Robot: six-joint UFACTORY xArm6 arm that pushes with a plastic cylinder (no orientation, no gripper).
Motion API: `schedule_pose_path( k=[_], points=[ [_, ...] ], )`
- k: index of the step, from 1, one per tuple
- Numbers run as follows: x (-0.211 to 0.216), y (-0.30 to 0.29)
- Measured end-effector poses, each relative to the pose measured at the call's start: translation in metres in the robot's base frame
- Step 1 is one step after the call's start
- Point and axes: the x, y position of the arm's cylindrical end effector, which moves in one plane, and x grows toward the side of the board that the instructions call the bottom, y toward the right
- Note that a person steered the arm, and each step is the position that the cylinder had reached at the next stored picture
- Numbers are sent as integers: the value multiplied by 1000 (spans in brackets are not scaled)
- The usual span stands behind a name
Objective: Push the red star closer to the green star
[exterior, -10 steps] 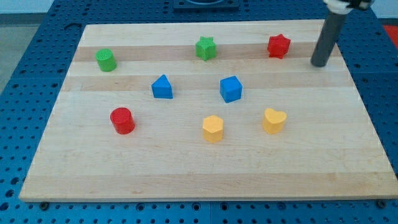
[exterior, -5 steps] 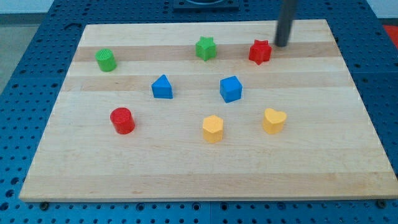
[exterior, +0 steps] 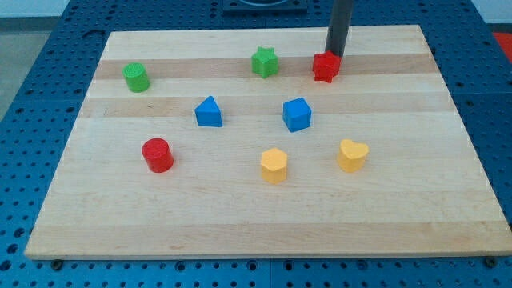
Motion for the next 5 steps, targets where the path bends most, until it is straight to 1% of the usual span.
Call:
schedule_pose_path(
  k=[1,2,3,4,5],
  points=[
    [15,69],
    [61,107],
    [88,79],
    [61,30],
    [20,-2]
  ],
)
